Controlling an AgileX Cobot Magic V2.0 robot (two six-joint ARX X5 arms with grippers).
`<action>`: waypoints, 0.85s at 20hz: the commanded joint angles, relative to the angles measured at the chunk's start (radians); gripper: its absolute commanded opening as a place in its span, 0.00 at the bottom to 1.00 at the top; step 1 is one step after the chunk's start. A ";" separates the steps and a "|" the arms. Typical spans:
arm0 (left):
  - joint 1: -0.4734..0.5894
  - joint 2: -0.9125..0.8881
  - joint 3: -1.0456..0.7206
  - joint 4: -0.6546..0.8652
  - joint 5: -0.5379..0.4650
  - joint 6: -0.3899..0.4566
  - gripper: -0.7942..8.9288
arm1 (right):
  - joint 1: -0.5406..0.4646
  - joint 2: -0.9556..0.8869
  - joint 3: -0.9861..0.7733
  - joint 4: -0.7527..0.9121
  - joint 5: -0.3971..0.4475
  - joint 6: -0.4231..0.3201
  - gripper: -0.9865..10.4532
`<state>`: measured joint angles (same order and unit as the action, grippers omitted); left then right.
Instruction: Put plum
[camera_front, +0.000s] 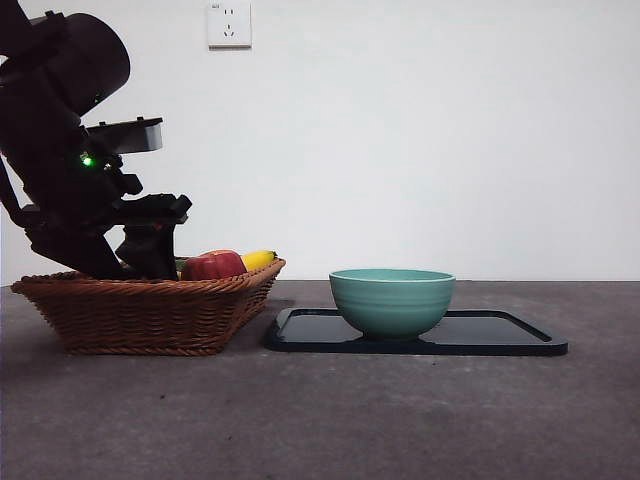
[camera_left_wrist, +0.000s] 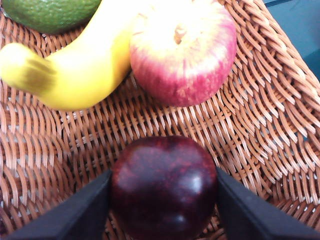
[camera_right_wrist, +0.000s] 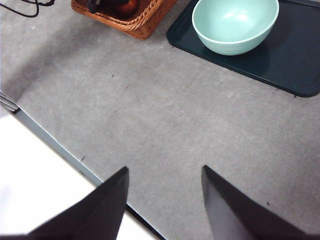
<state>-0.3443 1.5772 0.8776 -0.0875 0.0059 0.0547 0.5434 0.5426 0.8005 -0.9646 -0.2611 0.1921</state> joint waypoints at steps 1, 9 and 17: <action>-0.003 0.023 0.006 -0.018 0.001 0.009 0.47 | 0.008 0.002 0.009 0.008 0.000 0.014 0.29; -0.014 -0.156 0.012 -0.041 0.003 -0.022 0.47 | 0.008 0.002 0.009 0.019 0.004 0.016 0.29; -0.043 -0.496 0.012 -0.276 0.323 -0.060 0.47 | 0.008 0.002 0.010 0.045 0.011 0.029 0.29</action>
<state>-0.3820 1.0721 0.8776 -0.3683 0.3218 0.0071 0.5434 0.5426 0.8005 -0.9306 -0.2520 0.2142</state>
